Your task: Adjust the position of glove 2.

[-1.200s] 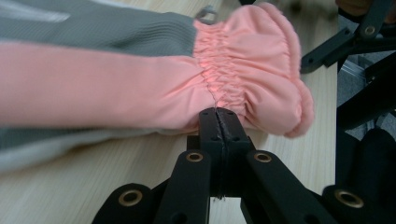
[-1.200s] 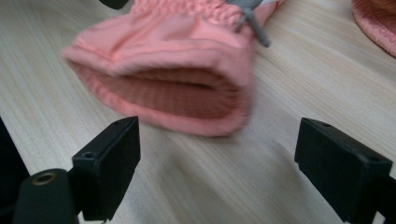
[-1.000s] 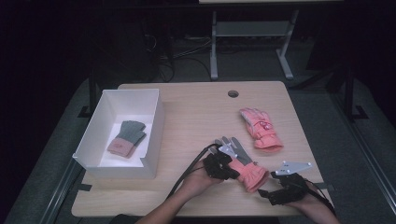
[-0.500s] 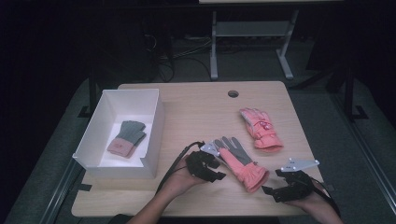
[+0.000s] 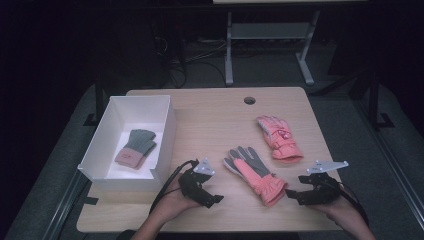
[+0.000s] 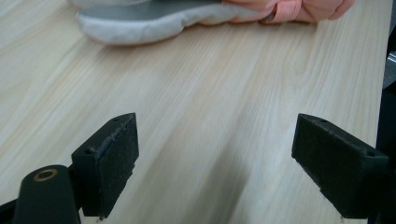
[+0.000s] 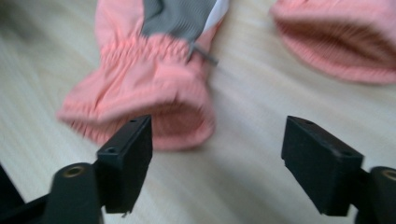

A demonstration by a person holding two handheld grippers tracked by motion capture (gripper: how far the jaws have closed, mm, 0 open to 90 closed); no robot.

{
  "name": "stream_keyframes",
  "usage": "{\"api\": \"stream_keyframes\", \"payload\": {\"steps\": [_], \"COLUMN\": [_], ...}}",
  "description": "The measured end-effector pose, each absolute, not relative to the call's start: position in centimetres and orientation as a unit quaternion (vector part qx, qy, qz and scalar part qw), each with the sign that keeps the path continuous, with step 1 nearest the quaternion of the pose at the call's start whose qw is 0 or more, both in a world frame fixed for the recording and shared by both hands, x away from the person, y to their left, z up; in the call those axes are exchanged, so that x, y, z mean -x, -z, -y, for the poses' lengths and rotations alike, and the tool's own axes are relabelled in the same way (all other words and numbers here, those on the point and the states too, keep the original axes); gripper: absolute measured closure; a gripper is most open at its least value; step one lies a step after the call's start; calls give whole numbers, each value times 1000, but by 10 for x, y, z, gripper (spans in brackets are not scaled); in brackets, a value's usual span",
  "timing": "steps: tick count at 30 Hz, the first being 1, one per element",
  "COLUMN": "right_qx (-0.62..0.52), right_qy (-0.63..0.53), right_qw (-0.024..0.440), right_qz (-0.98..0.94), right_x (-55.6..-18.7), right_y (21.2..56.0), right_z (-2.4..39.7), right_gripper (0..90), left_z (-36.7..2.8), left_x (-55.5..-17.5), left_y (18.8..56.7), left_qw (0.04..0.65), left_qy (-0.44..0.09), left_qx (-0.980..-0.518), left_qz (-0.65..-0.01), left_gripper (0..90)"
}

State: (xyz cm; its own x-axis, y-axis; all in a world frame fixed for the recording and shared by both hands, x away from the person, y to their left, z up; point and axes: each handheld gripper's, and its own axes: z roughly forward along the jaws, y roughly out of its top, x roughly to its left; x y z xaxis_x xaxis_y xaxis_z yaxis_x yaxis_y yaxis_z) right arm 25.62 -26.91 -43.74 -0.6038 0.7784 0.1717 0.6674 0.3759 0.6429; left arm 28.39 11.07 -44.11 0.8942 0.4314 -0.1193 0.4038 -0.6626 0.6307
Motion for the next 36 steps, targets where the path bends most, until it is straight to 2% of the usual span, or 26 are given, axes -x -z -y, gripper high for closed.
{"api": "stream_keyframes", "payload": {"steps": [7, 17, 23, 28, 36], "right_qx": [-452, -478, -496, -503, -524], "right_qy": [-361, -373, -356, -340, -323], "right_qw": [91, 100, 106, 110, 95], "right_qz": [-810, -788, -785, -787, -783], "right_x": [-281, -339, -370, -392, -425], "right_y": [418, 401, 403, 406, 423], "right_z": [269, 256, 250, 248, 252], "right_gripper": [345, 406, 448, 447, 464], "left_z": [-114, -112, -112, -111, -114], "left_x": [-273, -276, -276, -275, -276], "left_y": [445, 450, 451, 452, 453], "left_qw": [335, 343, 338, 336, 332], "left_qy": [-31, -38, -38, -38, -38], "left_qx": [-914, -910, -913, -914, -916], "left_qz": [-225, -230, -226, -225, -222], "left_gripper": [143, 144, 145, 147, 150]}}
